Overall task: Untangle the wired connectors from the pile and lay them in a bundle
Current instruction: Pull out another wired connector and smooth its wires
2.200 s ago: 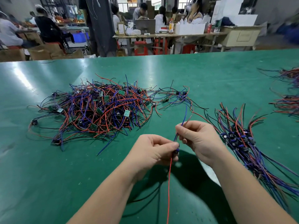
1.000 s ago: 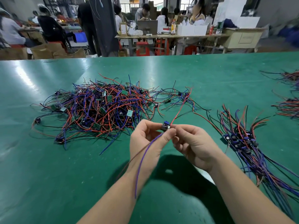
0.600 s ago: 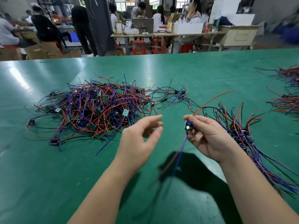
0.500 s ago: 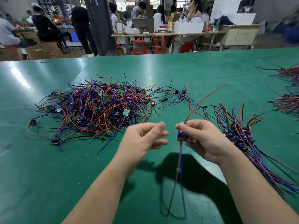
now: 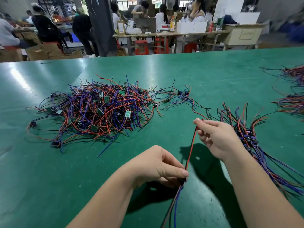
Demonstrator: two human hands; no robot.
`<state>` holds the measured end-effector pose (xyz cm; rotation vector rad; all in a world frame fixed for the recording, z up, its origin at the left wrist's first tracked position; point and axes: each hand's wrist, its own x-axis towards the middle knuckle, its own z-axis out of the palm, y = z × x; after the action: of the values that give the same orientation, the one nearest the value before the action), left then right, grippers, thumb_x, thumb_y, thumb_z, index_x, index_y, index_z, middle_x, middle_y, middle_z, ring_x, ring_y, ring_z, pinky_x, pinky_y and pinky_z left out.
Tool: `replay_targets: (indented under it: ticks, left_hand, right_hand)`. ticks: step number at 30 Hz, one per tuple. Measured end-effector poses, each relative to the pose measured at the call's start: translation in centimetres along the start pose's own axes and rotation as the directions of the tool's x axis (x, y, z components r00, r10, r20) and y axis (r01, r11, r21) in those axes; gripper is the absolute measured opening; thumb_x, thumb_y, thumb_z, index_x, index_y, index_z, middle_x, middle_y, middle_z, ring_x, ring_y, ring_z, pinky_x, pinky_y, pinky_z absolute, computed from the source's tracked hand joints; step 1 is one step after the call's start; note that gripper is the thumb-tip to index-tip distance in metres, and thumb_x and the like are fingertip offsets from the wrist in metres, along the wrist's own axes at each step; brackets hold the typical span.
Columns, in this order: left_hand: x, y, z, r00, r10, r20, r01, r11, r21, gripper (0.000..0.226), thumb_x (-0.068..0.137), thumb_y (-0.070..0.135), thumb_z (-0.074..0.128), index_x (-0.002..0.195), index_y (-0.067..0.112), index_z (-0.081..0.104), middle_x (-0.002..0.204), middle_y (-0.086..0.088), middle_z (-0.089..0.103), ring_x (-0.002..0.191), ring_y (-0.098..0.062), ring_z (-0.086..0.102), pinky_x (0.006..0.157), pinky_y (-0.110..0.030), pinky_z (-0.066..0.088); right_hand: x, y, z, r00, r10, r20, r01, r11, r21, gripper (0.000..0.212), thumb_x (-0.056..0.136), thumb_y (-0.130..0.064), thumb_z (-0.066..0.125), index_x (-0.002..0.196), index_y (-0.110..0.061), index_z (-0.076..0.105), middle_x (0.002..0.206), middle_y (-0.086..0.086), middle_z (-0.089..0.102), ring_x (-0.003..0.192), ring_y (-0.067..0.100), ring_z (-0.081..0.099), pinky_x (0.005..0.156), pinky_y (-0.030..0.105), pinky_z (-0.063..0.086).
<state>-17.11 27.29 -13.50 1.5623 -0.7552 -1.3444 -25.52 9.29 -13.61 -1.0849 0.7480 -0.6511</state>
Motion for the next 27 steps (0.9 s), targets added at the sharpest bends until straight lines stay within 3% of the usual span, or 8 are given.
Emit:
replay_targets:
  ticks: [4, 7, 10, 14, 17, 19, 24, 27]
  left_hand:
    - [-0.4, -0.1, -0.6, 1.000, -0.002, -0.019, 0.003, 0.999, 0.034, 0.007, 0.080, 0.008, 0.073, 0.073, 0.009, 0.074, 0.075, -0.011, 0.070, 0.061, -0.014, 0.064, 0.058, -0.021, 0.053]
    - [0.4, 0.0, -1.0, 0.945, 0.089, -0.315, -0.122, 0.989, -0.086, 0.009, 0.081, 0.013, 0.073, 0.073, 0.008, 0.072, 0.075, -0.012, 0.071, 0.060, -0.013, 0.064, 0.058, -0.023, 0.056]
    - [0.9, 0.5, -1.9, 0.832, 0.069, -0.550, -0.279, 0.910, -0.307, 0.009, 0.084, 0.014, 0.070, 0.078, 0.007, 0.069, 0.078, -0.011, 0.073, 0.059, -0.010, 0.068, 0.052, -0.020, 0.054]
    - [0.8, 0.8, -3.4, 0.784, 0.007, -0.620, -0.436, 0.718, -0.543, 0.008, 0.085, 0.013, 0.067, 0.084, 0.006, 0.064, 0.073, -0.009, 0.074, 0.058, -0.011, 0.069, 0.051, -0.020, 0.055]
    - [1.2, 0.4, -3.0, 0.772, 0.075, -0.631, -0.386, 0.844, -0.372, 0.010, 0.082, 0.016, 0.071, 0.082, 0.007, 0.069, 0.074, -0.008, 0.073, 0.057, -0.010, 0.067, 0.052, -0.020, 0.054]
    - [1.3, 0.0, -2.3, 0.812, 0.137, -0.567, -0.347, 0.895, -0.281, 0.012, 0.081, 0.019, 0.072, 0.076, 0.008, 0.073, 0.075, -0.009, 0.072, 0.058, -0.012, 0.066, 0.053, -0.021, 0.054]
    - [1.2, 0.5, -1.6, 0.861, 0.194, -0.470, -0.321, 0.924, -0.207, 0.012, 0.090, 0.019, 0.063, 0.089, 0.013, 0.073, 0.087, -0.005, 0.076, 0.075, -0.018, 0.073, 0.058, -0.022, 0.055]
    - [1.1, 0.2, -3.0, 0.637, 0.345, -0.689, -0.278, 0.937, 0.212, 0.013, 0.087, 0.016, 0.067, 0.099, 0.012, 0.072, 0.083, 0.005, 0.074, 0.076, -0.009, 0.070, 0.069, -0.019, 0.054]
  right_hand:
    - [0.8, 0.5, -0.1, 0.922, -0.274, -0.273, 0.245, 0.960, -0.138, 0.021, 0.092, -0.006, 0.059, 0.111, 0.002, 0.061, 0.089, 0.010, 0.065, 0.058, 0.008, 0.066, 0.054, 0.016, 0.050]
    - [0.3, 0.8, 0.4, 0.776, -0.553, -0.304, 0.401, 0.804, -0.439, 0.019, 0.094, -0.022, 0.051, 0.114, -0.022, 0.053, 0.117, 0.013, 0.055, 0.094, 0.028, 0.062, 0.087, 0.038, 0.051]
    - [-1.4, 0.7, 1.5, 0.719, -0.625, -0.305, 0.544, 0.778, -0.314, 0.004, 0.090, -0.031, 0.040, 0.094, -0.030, 0.040, 0.101, 0.007, 0.053, 0.083, 0.028, 0.059, 0.073, 0.036, 0.048]
    - [-2.9, 0.6, 2.6, 0.848, -0.530, 0.000, 0.523, 0.836, -0.165, 0.009, 0.083, -0.033, 0.050, 0.084, -0.024, 0.049, 0.073, 0.002, 0.056, 0.057, 0.015, 0.053, 0.055, 0.025, 0.043]
    - [-3.7, 1.9, 3.3, 0.790, -0.420, 0.447, 0.589, 0.721, -0.365, 0.023, 0.075, -0.026, 0.074, 0.093, -0.030, 0.061, 0.089, -0.004, 0.063, 0.061, 0.011, 0.055, 0.059, 0.021, 0.046]
    - [-3.8, 2.7, 3.6, 0.727, -0.418, 0.545, 0.680, 0.548, -0.487, 0.026, 0.073, -0.018, 0.081, 0.093, -0.026, 0.067, 0.090, -0.004, 0.065, 0.061, 0.006, 0.057, 0.062, 0.018, 0.045]
    - [-3.1, 2.2, 3.0, 0.769, -0.486, 0.415, 0.630, 0.467, -0.621, 0.016, 0.074, -0.010, 0.075, 0.086, -0.021, 0.075, 0.073, -0.013, 0.065, 0.059, 0.003, 0.056, 0.061, 0.011, 0.042]
    - [-2.3, 1.1, 1.6, 0.800, -0.555, 0.227, 0.513, 0.438, -0.738, 0.013, 0.074, -0.011, 0.072, 0.084, -0.019, 0.074, 0.066, -0.010, 0.067, 0.053, -0.001, 0.055, 0.059, 0.011, 0.039]
